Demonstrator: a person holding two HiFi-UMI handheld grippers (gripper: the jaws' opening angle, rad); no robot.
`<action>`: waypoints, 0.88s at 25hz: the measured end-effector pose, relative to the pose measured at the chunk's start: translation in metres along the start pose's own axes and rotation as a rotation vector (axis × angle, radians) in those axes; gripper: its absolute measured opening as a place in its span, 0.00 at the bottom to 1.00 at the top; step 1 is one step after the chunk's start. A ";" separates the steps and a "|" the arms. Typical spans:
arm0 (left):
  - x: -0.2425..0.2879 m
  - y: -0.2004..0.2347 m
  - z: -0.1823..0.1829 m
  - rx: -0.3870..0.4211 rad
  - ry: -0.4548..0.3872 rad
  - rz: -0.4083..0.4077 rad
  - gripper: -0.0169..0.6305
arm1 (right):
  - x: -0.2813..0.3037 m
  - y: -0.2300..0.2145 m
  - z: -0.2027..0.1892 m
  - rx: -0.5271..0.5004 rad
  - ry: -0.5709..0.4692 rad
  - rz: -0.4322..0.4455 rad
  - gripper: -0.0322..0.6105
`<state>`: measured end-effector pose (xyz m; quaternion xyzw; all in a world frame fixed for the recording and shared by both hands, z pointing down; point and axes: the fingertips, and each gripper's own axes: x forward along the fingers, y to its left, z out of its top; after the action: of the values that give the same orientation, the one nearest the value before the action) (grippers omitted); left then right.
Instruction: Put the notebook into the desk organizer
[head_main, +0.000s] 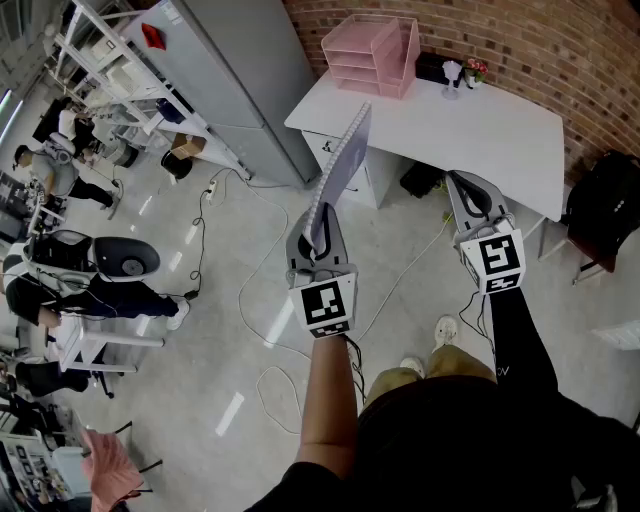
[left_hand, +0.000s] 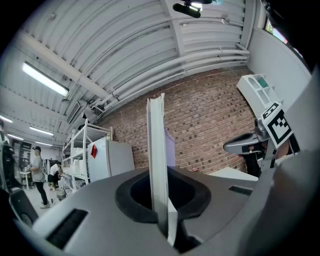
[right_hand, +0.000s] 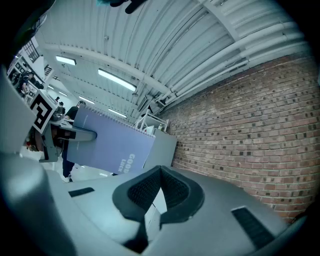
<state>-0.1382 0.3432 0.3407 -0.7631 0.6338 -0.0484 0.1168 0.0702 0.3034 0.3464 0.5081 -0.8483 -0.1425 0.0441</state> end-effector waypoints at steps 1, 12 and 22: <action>0.002 0.000 0.000 -0.001 -0.003 -0.002 0.09 | 0.002 0.001 0.001 0.001 -0.005 0.004 0.08; 0.026 0.008 -0.002 -0.027 -0.028 -0.022 0.09 | 0.025 0.005 -0.003 0.018 -0.028 0.020 0.08; 0.058 0.023 -0.010 -0.020 -0.013 -0.028 0.09 | 0.058 -0.003 -0.012 0.026 -0.018 0.026 0.08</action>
<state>-0.1513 0.2816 0.3402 -0.7733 0.6227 -0.0389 0.1127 0.0473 0.2494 0.3534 0.4963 -0.8569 -0.1356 0.0316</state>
